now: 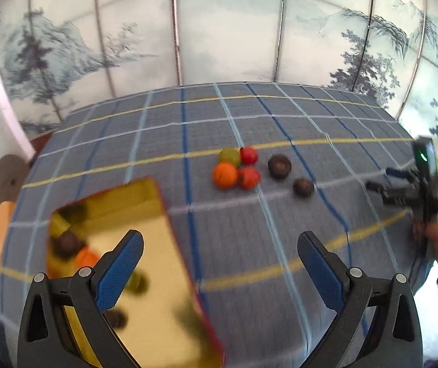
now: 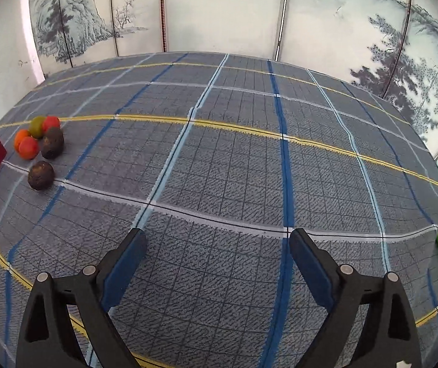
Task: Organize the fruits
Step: 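Move the left gripper to the fruit group and grasp a red tomato, then carry the red tomato over the gold tray while the right gripper grasps a dark brown fruit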
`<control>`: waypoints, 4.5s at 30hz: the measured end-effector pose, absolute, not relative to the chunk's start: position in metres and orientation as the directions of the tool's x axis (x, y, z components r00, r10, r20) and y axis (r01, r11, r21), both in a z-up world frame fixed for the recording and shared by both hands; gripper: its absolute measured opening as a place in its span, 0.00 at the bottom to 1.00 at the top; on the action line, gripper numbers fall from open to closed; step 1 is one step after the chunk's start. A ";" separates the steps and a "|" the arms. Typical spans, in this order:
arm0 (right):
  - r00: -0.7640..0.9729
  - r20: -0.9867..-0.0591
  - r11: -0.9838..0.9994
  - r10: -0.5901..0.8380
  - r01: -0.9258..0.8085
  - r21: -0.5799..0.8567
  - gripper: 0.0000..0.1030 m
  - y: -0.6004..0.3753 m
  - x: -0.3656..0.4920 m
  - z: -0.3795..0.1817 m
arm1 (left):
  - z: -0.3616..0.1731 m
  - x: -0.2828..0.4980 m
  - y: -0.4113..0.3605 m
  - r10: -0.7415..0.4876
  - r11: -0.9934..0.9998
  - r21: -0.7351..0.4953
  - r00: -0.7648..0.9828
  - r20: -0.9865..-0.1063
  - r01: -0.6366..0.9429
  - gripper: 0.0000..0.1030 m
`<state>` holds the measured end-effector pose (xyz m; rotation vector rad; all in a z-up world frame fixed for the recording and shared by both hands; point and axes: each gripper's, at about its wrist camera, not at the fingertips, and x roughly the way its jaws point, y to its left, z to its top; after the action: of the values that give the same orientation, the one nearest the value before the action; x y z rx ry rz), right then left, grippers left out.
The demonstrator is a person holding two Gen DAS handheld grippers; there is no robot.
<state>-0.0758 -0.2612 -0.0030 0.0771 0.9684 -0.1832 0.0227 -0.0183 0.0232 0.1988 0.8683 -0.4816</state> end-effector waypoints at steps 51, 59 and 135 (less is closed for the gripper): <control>0.557 -0.831 0.987 -0.003 0.134 0.086 0.99 -0.262 -0.079 -0.006 | -0.071 0.164 -0.065 -0.508 0.854 -0.472 0.154 -0.847 0.220 0.58; 0.550 -0.835 0.986 0.005 0.136 0.095 0.99 -0.265 -0.077 -0.008 | -0.051 0.119 -0.060 -0.648 0.746 -0.592 0.128 -0.751 0.306 0.28; 0.560 -0.814 0.986 0.154 -0.134 0.094 0.29 -0.130 -0.016 -0.009 | 0.030 -0.055 0.087 -0.298 0.946 -0.141 0.614 -0.731 0.292 0.30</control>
<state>-0.0161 -0.1302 -0.0091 0.0223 0.9619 0.1699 -0.0548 0.0872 0.0297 -0.0082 0.8435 -0.3402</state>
